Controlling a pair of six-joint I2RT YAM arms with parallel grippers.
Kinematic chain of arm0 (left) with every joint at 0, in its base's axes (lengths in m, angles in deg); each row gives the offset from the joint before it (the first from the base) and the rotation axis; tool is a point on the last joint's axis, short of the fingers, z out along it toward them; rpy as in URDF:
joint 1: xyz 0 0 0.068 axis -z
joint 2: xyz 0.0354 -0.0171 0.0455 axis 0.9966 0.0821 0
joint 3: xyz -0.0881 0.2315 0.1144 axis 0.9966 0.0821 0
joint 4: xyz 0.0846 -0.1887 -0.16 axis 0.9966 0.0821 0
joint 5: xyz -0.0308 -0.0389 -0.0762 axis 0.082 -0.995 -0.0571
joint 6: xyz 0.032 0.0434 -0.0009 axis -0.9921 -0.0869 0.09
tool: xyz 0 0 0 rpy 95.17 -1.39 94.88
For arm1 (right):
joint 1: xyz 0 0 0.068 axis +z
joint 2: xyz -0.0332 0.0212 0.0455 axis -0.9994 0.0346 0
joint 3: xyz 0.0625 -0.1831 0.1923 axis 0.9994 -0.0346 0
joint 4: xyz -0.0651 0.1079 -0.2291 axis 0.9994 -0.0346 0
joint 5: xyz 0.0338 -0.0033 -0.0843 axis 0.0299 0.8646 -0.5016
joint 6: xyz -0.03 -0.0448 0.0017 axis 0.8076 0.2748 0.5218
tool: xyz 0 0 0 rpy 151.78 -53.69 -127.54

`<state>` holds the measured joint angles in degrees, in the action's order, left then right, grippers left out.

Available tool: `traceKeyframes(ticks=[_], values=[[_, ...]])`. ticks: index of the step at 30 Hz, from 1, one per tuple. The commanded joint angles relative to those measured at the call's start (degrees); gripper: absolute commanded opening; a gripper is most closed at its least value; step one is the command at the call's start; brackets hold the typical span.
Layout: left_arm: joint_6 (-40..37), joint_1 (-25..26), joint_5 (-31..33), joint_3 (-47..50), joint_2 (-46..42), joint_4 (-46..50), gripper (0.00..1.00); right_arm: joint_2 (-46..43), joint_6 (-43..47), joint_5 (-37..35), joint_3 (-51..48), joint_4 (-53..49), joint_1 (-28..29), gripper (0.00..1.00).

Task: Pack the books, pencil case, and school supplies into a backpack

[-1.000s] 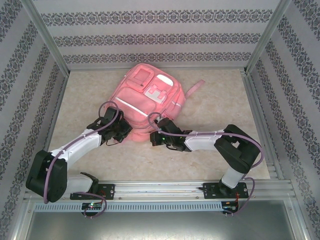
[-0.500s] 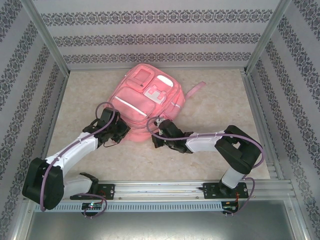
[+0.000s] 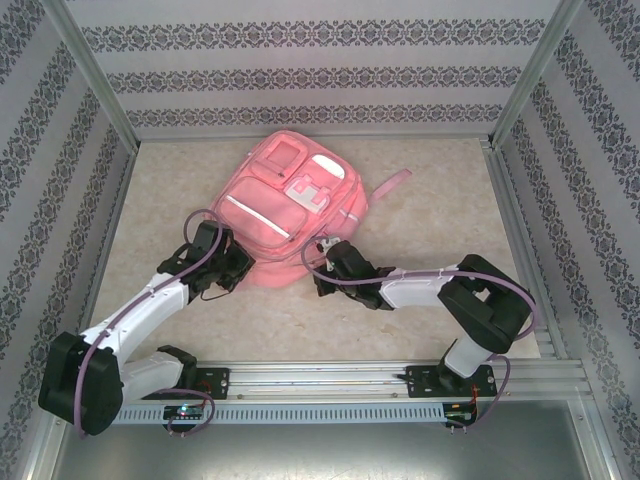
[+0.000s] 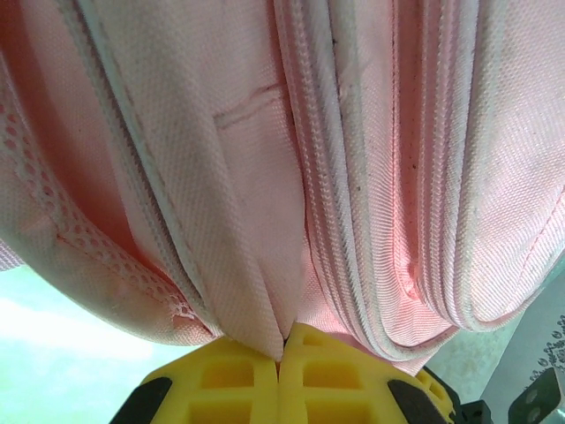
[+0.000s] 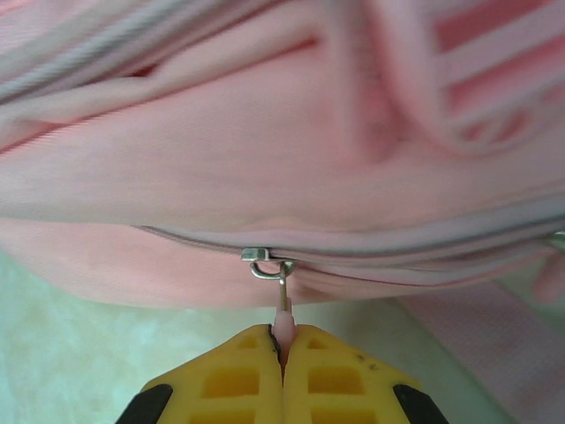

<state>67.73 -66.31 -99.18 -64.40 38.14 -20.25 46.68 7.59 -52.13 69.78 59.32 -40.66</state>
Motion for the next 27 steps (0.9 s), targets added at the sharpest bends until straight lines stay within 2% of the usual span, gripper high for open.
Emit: traceKeyframes(ticks=[1,6,13,18,19,22,23,27], values=[[-2.29,-1.44,1.44,0.80,-2.58,3.57,0.00,-1.04,-1.44,-2.80,-1.67,-1.44,-1.78,0.00],[-2.73,-1.71,0.34,1.02,-2.60,3.39,0.00,-0.64,-3.48,-2.99,-2.18,-2.42,-3.73,0.00],[-3.21,-1.84,-0.21,1.33,-2.83,3.02,0.00,-0.73,-7.65,0.92,-3.70,-0.64,-8.77,0.00],[-4.03,-1.72,-2.70,1.35,-1.49,0.89,0.00,-0.57,-8.07,2.62,-3.06,-0.55,-9.80,0.01],[-4.13,-1.68,-3.67,1.38,-0.85,-0.49,0.00,-0.48,-8.15,3.90,-2.77,-0.44,-9.76,0.05],[-6.53,0.24,-7.02,-1.10,2.15,-1.91,0.00,-1.22,-8.56,10.09,-1.95,-0.25,-9.85,0.29],[-7.25,1.24,-8.10,-2.11,3.20,-2.49,0.00,-2.50,-9.03,11.47,-2.30,-0.37,-9.81,0.34],[-9.17,5.88,-10.57,-4.84,5.89,-5.39,0.00,-13.04,-10.22,11.04,-6.55,-3.40,-9.87,0.53]])
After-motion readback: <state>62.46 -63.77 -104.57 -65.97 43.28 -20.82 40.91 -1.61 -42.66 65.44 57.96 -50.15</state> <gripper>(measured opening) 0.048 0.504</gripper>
